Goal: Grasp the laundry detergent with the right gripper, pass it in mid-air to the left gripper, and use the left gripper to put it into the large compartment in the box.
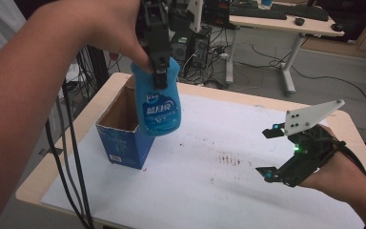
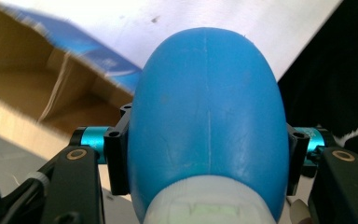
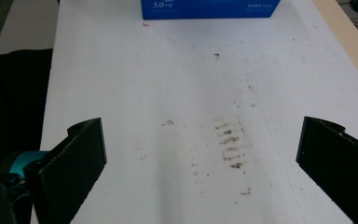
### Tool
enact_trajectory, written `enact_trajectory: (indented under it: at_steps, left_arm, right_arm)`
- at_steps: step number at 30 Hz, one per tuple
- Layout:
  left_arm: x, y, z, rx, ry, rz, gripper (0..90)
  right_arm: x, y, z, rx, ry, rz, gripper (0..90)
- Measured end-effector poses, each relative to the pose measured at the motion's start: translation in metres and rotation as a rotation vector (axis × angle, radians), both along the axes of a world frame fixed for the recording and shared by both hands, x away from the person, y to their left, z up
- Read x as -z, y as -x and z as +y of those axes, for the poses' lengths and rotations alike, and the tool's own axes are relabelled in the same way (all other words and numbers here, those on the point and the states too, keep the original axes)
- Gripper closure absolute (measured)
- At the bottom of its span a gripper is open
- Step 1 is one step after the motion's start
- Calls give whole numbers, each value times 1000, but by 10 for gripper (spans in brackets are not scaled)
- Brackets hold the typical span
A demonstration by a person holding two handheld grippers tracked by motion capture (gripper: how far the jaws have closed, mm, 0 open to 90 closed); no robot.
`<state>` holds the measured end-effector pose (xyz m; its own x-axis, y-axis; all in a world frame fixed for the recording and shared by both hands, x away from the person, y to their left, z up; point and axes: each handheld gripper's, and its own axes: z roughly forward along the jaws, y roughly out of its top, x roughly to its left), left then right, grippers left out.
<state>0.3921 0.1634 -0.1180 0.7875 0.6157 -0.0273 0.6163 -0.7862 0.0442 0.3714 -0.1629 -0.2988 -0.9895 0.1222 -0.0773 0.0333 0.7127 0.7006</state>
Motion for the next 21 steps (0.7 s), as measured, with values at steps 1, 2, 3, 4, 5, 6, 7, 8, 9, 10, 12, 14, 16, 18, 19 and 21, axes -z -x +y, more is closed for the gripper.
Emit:
enact_trajectory:
  at_steps: [1, 2, 3, 4, 5, 6, 7, 8, 9, 10, 12, 14, 16, 18, 19, 21]
  left_arm:
    - [-3, -1, 4, -34, -6, -10, 382]
    - [-5, -2, 8, -72, -7, -21, 382]
    - [-6, -3, 12, -121, -9, -30, 382]
    - [-8, -5, 17, -154, -17, -35, 382]
    - [-9, -6, 21, -199, -16, -41, 382]
    - [-10, -8, 26, -231, -23, -39, 382]
    - [-11, -10, 33, -279, -30, -34, 382]
    - [-12, -11, 36, -310, -27, -34, 382]
    - [-12, -14, 43, -387, -19, -30, 382]
    - [-12, -14, 43, -387, -19, -30, 382]
    - [-13, -16, 51, -478, -9, -38, 382]
    - [-13, -18, 56, -534, -14, -47, 382]
    - [-13, -20, 61, -573, -28, -69, 382]
    - [-11, -22, 66, -614, -38, -81, 382]
    - [-6, -25, 71, -636, -56, -75, 382]
    - [1, -28, 75, -648, -62, -65, 382]
  right_arm:
    - [-1, -1, -1, 0, 2, 0, 8]
    - [-1, -1, -2, 3, 4, 1, 8]
    - [-1, -2, -3, 6, 8, 0, 8]
    - [-2, -3, -3, 7, 12, 0, 8]
    - [-2, -3, -4, 10, 17, 3, 8]
    - [-2, -4, -4, 10, 19, -1, 8]
    - [-2, -4, -5, 11, 22, -1, 8]
    - [-2, -5, -5, 12, 24, 2, 8]
    - [-2, -5, -6, 13, 26, 1, 8]
    - [-2, -5, -6, 13, 26, 1, 8]
    - [-1, -6, -6, 20, 24, 3, 8]
    - [-1, -7, -7, 25, 24, 2, 9]
    - [-1, -7, -7, 25, 25, 3, 8]
    - [-1, -8, -7, 28, 26, 3, 9]
    - [-1, -8, -8, 30, 25, 0, 9]
    - [-1, -8, -8, 31, 23, 0, 9]
